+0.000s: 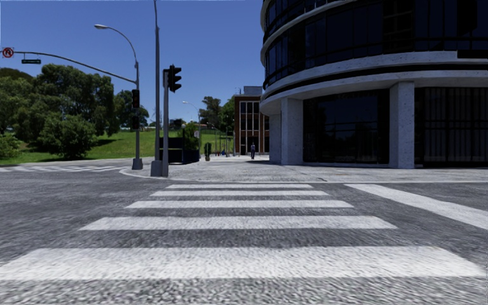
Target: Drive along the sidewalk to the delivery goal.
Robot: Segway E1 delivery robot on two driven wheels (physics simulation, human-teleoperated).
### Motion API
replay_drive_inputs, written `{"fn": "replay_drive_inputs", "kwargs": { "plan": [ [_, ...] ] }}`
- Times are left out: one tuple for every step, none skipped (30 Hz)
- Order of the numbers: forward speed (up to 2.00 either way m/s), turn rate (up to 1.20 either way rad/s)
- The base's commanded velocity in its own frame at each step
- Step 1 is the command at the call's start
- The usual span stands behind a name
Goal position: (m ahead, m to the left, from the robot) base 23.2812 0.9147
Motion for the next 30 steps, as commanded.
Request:
{"fn": "replay_drive_inputs", "kwargs": {
  "plan": [
    [2.0, 0.0],
    [2.0, 0.0],
    [2.0, 0.0],
    [2.0, 0.0],
    [2.0, 0.0],
    [2.0, 0.0],
    [2.0, 0.0],
    [2.0, 0.0],
    [2.0, 0.0],
    [2.0, 0.0],
    [2.0, 0.0],
    [2.0, 0.0],
    [2.0, 0.0],
    [2.0, 0.0],
    [2.0, 0.0],
    [2.0, 0.0],
    [2.0, 0.0],
    [2.0, 0.0],
    [2.0, 0.0],
    [2.0, 0.0],
    [2.0, 0.0],
    [2.0, 0.0],
    [2.0, 0.0],
    [2.0, 0.0],
    [2.0, 0.0],
    [2.0, 0.0],
    [2.0, 0.0],
    [2.0, 0.0],
    [2.0, 0.0],
    [2.0, 0.0]
  ]
}}
